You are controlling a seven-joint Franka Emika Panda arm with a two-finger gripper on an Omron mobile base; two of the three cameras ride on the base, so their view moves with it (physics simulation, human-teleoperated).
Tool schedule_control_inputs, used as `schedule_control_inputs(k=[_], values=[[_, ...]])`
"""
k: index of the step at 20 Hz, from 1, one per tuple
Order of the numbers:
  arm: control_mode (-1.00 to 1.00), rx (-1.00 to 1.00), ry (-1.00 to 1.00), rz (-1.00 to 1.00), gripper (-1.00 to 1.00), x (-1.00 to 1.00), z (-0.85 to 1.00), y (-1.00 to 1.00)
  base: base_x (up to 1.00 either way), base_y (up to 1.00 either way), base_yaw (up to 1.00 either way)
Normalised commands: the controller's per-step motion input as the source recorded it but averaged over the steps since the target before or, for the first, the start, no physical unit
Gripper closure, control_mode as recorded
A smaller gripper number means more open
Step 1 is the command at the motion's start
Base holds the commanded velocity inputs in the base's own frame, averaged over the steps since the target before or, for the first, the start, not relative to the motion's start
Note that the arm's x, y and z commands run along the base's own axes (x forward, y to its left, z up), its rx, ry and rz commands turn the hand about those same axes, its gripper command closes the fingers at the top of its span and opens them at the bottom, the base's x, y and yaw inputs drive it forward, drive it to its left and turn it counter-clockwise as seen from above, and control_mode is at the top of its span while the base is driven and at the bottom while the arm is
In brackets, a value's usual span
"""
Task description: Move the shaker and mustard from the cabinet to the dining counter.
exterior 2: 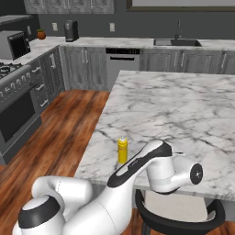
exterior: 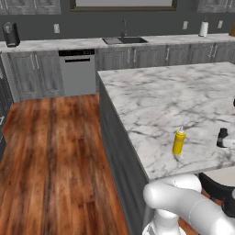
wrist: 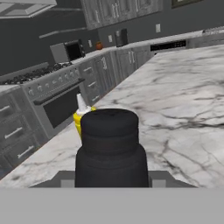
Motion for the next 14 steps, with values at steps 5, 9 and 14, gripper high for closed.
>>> schedule_control_inputs(k=[5, 9, 14], values=[[-1.00, 0.00, 0.00, 0.00, 1.00, 0.00, -0.20, 0.00, 0.00, 0.00, 0.00], [-1.00, 0.00, 0.00, 0.00, 1.00, 0.00, -0.24, 0.00, 0.00, 0.00, 0.00], [-1.00, 0.00, 0.00, 0.00, 1.00, 0.00, -0.16, 0.00, 0.00, 0.00, 0.00]])
